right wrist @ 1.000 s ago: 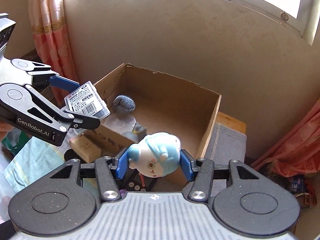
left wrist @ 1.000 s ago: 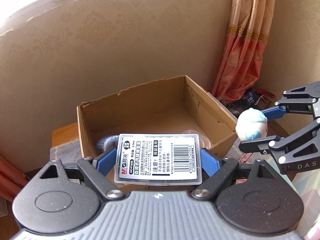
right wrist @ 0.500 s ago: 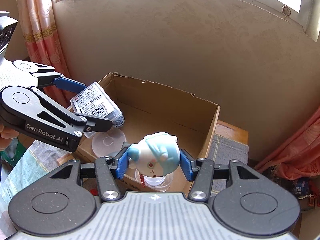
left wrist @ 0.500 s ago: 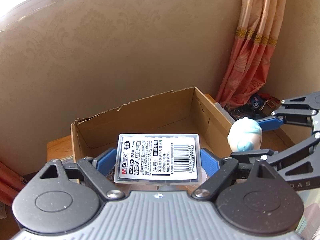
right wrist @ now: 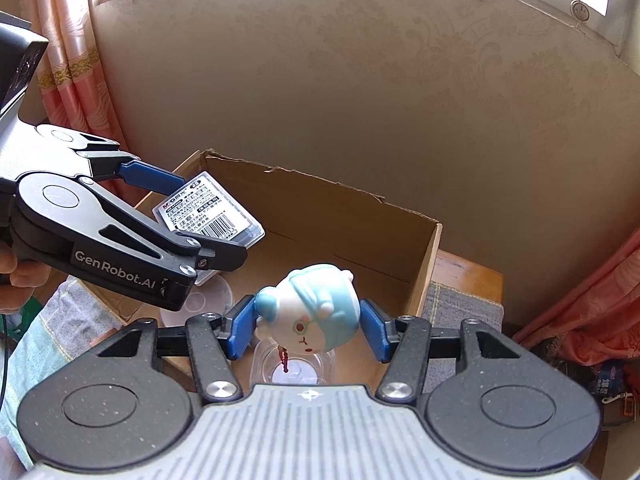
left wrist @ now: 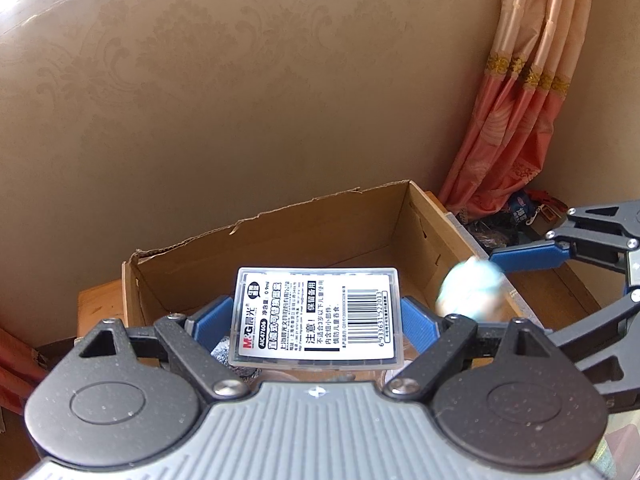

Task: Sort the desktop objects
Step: 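Lift and carry the card pack and figurine with both tools over the box, then open both tools to drop the card pack and figurine into the box, then move left tool to the clear jar while right tool approaches the pink knit sock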

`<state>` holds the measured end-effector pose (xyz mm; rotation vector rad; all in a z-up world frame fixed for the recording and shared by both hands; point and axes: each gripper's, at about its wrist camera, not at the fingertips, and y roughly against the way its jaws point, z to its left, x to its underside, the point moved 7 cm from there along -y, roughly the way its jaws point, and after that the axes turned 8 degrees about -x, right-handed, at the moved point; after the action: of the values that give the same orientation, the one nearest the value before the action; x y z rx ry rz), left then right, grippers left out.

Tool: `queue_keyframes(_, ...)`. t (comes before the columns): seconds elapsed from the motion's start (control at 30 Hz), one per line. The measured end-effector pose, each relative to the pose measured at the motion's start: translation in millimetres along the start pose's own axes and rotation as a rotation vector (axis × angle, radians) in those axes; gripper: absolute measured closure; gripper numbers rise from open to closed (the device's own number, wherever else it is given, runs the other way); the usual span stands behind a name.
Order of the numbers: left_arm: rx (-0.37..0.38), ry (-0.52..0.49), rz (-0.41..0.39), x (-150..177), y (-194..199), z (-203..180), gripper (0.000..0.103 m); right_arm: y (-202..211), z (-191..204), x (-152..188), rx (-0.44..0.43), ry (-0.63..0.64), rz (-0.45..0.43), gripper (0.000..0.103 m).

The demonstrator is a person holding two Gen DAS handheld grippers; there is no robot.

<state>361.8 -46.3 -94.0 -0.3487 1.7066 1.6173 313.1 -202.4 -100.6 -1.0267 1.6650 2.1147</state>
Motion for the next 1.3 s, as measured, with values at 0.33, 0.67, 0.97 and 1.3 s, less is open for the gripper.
queue_keyframes(0.33,0.009,-0.003,0.037,-5,-19,-3,0.014,2,-11,13,-0.012,-0.058,0.000,0.021)
queue_keyframes(0.67,0.033,0.014,0.066,-1,-15,-1,0.013,7,-17,15,0.001,-0.084,0.004,0.016)
queue_keyframes(0.97,0.033,0.002,0.061,5,11,-1,0.013,23,-14,22,0.025,-0.091,0.007,0.008)
queue_keyframes(1.3,0.022,-0.009,0.064,34,53,-2,0.009,56,10,38,0.025,-0.095,0.009,0.000)
